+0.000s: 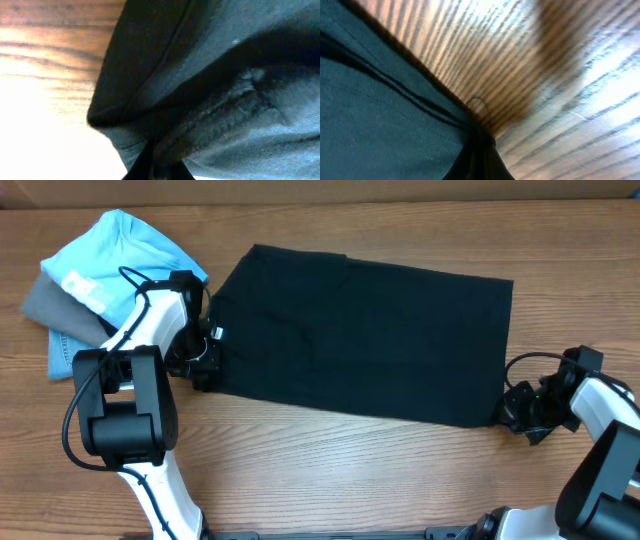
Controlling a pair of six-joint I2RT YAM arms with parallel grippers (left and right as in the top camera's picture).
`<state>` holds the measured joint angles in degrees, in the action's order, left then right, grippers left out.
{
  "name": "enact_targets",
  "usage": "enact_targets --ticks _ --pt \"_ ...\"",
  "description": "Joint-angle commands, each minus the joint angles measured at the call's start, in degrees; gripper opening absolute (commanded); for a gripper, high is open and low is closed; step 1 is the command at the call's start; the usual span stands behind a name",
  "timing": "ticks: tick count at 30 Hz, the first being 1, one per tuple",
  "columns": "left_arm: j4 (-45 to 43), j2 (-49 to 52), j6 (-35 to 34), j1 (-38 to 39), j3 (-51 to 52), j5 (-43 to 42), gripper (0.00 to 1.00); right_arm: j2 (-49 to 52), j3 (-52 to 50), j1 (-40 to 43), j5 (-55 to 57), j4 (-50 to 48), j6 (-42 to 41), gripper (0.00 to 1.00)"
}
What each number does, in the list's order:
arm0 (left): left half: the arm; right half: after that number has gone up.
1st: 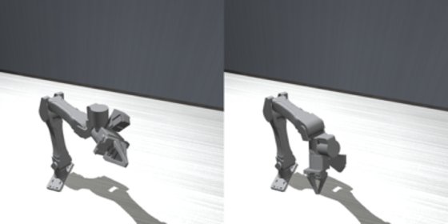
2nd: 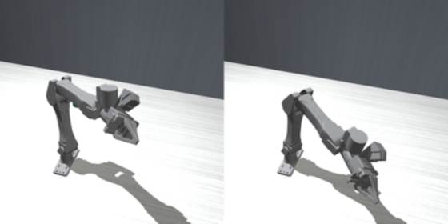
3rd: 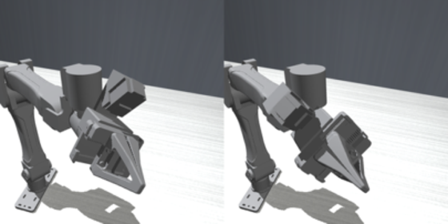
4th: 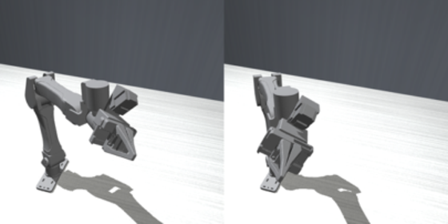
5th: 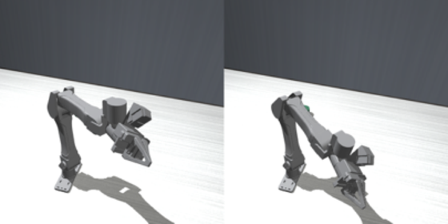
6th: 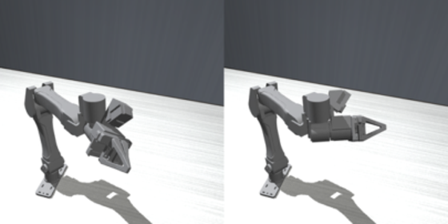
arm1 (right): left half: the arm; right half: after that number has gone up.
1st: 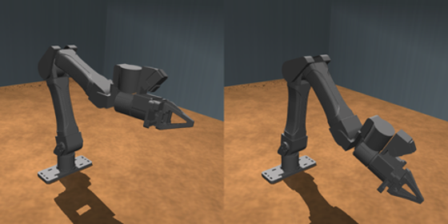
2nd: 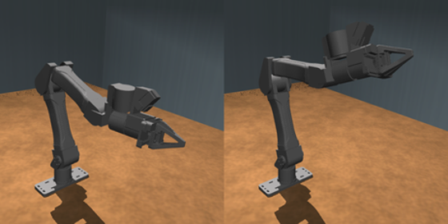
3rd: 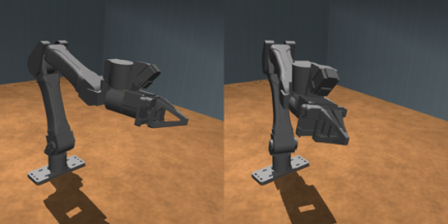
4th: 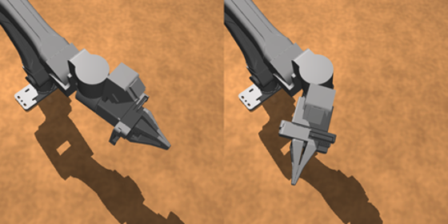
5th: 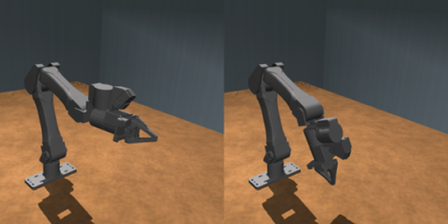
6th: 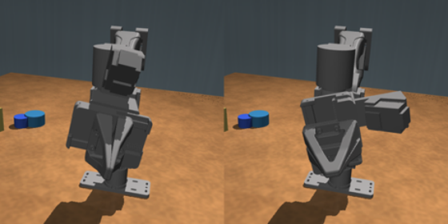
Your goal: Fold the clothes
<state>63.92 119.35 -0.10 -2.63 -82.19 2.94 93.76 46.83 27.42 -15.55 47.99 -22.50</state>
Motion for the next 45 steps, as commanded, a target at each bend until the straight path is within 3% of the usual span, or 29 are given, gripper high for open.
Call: enact_targets --ticks 1,8,10,12,15,18,21,23,29,34,41,45 --pt "1.1 -1.4 -0.8 -1.2 0.0 4.4 0.06 0.1 1.0 1.1 4.4 0.4 -1.4 0.04" --pt "1.5 -1.4 -2.1 -2.8 -2.2 2.7 0.11 0.1 1.1 1.2 4.6 1.3 -1.5 0.04" --pt "1.7 -1.4 -2.0 -2.8 -3.2 2.5 0.21 0.1 1.2 1.2 4.5 1.7 -1.5 0.04" --pt "1.7 -1.4 -1.8 -2.6 -4.3 1.5 0.40 0.1 1.3 1.2 4.4 1.9 -1.5 0.04" --pt "2.2 -1.4 -1.2 -2.5 -5.5 -0.6 0.52 0.1 1.3 1.2 3.9 1.6 -1.5 0.08" --pt "3.1 -1.4 -1.0 -2.5 -6.7 -2.4 0.52 0.1 1.6 1.2 2.9 1.6 -1.2 0.25" --pt "4.5 -1.4 2.5 -2.2 -9.0 -5.7 0.43 -0.3 3.2 1.2 1.5 1.9 0.0 0.30" --pt "5.4 -1.4 3.5 -1.6 -11.0 -6.3 0.42 -1.3 4.9 1.2 0.4 2.3 0.0 0.33" --pt "8.2 -1.4 7.7 2.4 -19.8 -9.7 0.44 -4.4 11.9 1.2 -0.6 6.7 0.0 0.38" --pt "6.1 -1.4 15.4 9.0 -23.7 -16.5 0.53 -6.4 14.9 1.2 -4.4 7.0 2.5 0.39" --pt "0.7 1.4 19.6 18.8 -23.6 -12.3 0.64 -6.8 14.9 1.2 -6.7 6.4 3.1 0.40" --pt "-1.9 5.1 19.6 22.0 -23.6 -12.2 0.60 -6.8 14.9 1.2 -6.6 6.6 3.2 0.40"
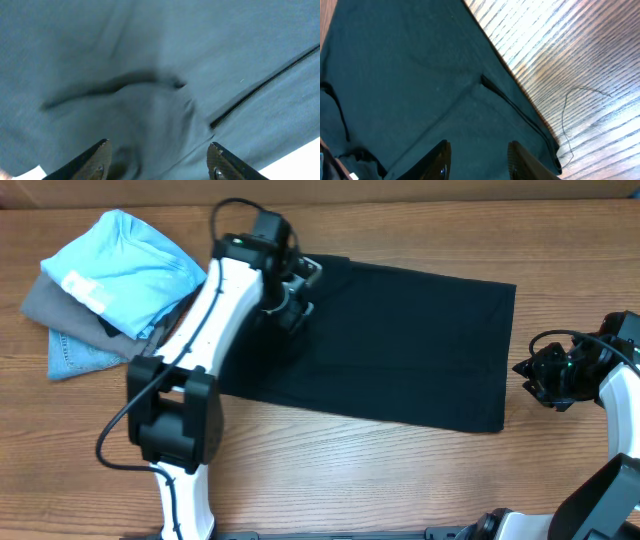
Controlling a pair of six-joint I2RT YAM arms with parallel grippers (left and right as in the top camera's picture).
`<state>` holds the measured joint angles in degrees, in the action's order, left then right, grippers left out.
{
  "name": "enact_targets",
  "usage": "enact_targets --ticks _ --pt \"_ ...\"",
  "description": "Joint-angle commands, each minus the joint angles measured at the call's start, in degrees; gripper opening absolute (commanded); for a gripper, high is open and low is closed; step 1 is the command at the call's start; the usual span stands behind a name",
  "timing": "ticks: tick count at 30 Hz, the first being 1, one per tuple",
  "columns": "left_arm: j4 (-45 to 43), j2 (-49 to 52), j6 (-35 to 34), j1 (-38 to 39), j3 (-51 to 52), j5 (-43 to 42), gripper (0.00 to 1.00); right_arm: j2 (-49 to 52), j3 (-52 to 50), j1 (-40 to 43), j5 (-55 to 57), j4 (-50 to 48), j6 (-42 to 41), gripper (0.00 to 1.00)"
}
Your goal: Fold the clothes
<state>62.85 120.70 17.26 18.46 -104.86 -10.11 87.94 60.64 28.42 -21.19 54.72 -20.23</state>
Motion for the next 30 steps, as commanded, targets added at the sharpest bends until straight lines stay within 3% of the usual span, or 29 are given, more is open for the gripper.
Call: enact_targets --ticks 1,7,10,18,22,30 --pt "-1.6 4.5 2.3 1.5 -0.9 1.1 0.58 -1.0 1.1 0.2 -1.0 -0.2 1.0 0.41" --pt "-4.9 8.5 1.6 3.3 -0.9 3.5 0.56 -1.0 1.1 0.2 -1.0 -0.1 1.0 0.41" --pt "-6.6 9.8 1.5 3.5 -0.9 2.3 0.62 -1.0 1.1 0.2 -1.0 0.0 1.1 0.41" --pt "-6.8 10.3 0.3 3.8 -0.9 1.2 0.59 -1.0 1.1 0.2 -1.0 0.0 1.2 0.40" --pt "-6.4 10.3 0.3 3.8 -0.6 1.2 0.47 -1.0 1.1 0.2 -1.0 0.0 1.2 0.40" --pt "-7.5 10.3 0.3 4.1 -0.2 1.2 0.40 -1.0 1.1 0.2 -0.9 0.0 1.2 0.41"
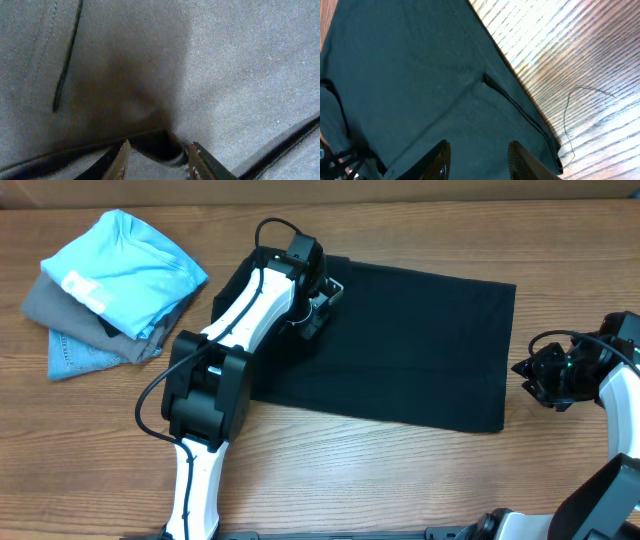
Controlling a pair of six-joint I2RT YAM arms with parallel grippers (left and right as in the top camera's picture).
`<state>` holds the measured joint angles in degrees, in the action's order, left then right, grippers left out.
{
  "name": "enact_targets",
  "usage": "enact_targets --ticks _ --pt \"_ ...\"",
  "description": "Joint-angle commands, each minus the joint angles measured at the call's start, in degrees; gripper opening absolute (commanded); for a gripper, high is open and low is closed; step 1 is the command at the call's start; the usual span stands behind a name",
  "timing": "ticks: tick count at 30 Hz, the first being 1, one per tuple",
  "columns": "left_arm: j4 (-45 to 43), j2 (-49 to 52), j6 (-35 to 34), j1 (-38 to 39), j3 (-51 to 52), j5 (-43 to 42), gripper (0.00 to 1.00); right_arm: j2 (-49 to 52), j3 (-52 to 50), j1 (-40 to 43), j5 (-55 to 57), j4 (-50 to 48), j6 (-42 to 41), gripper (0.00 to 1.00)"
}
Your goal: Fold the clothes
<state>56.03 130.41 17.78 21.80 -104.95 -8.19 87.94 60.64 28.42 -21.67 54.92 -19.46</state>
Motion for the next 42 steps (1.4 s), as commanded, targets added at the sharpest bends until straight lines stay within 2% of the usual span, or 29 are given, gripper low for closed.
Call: enact_targets --ticks 1,4,7,8,13,19,27,28,30,31,36,40,42 --pt "-1.2 0.6 -0.2 0.7 0.1 -0.9 0.39 -1.0 1.1 0.2 -0.5 -0.2 0.5 0.41" --pt "-2.1 0.6 -0.2 0.7 0.9 -2.2 0.29 -1.0 1.1 0.2 -0.5 0.1 0.5 0.40" --pt "-1.9 0.6 -0.7 0.7 1.0 -3.3 0.06 -1.0 1.1 0.2 -0.4 0.3 0.5 0.40" --pt "-1.9 0.6 -1.6 0.7 1.0 -3.5 0.04 -1.0 1.1 0.2 -0.3 0.3 0.5 0.40" --pt "-1.3 -0.1 -5.2 0.7 -0.6 -3.3 0.04 -1.0 1.1 0.2 -0.3 0.3 0.5 0.40" --pt "0.3 -0.1 -5.1 0.7 -5.4 -3.2 0.04 -1.0 1.1 0.2 -0.3 0.3 0.5 0.40" --pt "1.3 -0.1 -5.1 0.7 -6.9 -3.2 0.04 -1.0 1.1 0.2 0.6 0.3 0.5 0.40" --pt "2.2 -0.1 -5.1 0.7 -6.9 -3.3 0.11 -1.0 1.1 0.2 0.6 0.2 0.5 0.40" --pt "4.8 -0.1 -4.9 0.7 -6.8 -3.1 0.40 -1.0 1.1 0.2 0.6 0.2 0.5 0.40" --pt "5.6 0.0 -4.9 0.7 -6.7 -2.8 0.44 -1.0 1.1 0.2 0.6 0.2 0.5 0.40" --pt "6.0 0.0 -5.0 1.1 -5.8 -2.3 0.47 -1.0 1.1 0.2 0.6 0.0 0.5 0.40" --pt "2.8 0.0 -5.0 2.1 -2.3 -1.7 0.51 -1.0 1.1 0.2 0.6 0.1 0.5 0.40" --pt "1.0 0.1 -5.0 2.4 -0.1 -1.4 0.50 -1.0 1.1 0.2 0.6 0.2 0.5 0.40"
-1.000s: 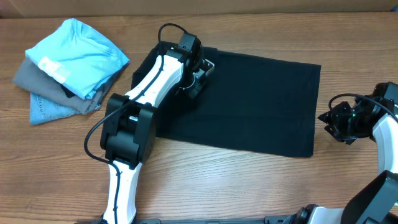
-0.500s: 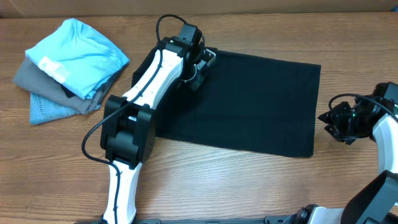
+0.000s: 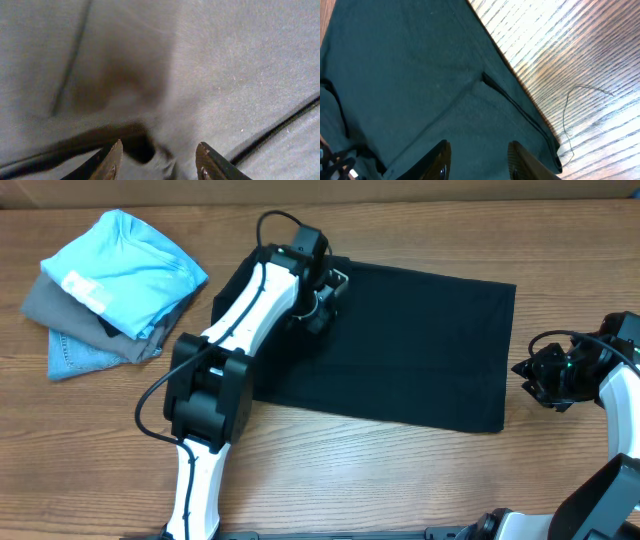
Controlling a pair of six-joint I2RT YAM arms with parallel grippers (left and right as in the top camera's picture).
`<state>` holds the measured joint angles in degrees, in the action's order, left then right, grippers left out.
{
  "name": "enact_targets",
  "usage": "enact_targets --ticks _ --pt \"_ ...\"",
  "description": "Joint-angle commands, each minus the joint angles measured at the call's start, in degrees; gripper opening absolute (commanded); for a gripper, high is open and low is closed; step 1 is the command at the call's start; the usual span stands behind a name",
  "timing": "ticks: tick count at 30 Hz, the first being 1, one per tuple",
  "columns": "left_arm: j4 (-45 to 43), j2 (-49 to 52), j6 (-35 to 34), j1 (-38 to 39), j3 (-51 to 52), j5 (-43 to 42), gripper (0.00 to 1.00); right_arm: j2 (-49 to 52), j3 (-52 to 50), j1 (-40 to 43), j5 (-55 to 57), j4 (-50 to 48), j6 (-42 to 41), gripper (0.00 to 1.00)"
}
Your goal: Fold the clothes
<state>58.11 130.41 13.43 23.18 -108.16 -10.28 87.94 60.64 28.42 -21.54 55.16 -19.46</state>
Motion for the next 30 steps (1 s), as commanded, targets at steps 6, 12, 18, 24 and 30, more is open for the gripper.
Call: enact_targets --ticks 6,12,18,24,30 --pt "-1.8 0.1 -0.8 1.2 3.9 5.6 0.46 -1.0 1.1 0.2 0.5 0.0 0.5 0.40" --pt "-2.0 0.2 -0.8 1.2 3.9 6.9 0.31 -1.0 1.1 0.2 0.5 0.1 0.5 0.40" --pt "-2.3 0.2 -0.8 1.3 3.9 6.8 0.11 -1.0 1.1 0.2 0.5 0.1 0.5 0.40" --pt "-0.2 0.1 -1.6 1.3 2.1 6.8 0.04 -1.0 1.1 0.2 0.5 0.1 0.5 0.40" --pt "3.3 0.1 -2.3 1.3 -5.4 6.6 0.04 -1.0 1.1 0.2 0.5 -0.2 0.5 0.40"
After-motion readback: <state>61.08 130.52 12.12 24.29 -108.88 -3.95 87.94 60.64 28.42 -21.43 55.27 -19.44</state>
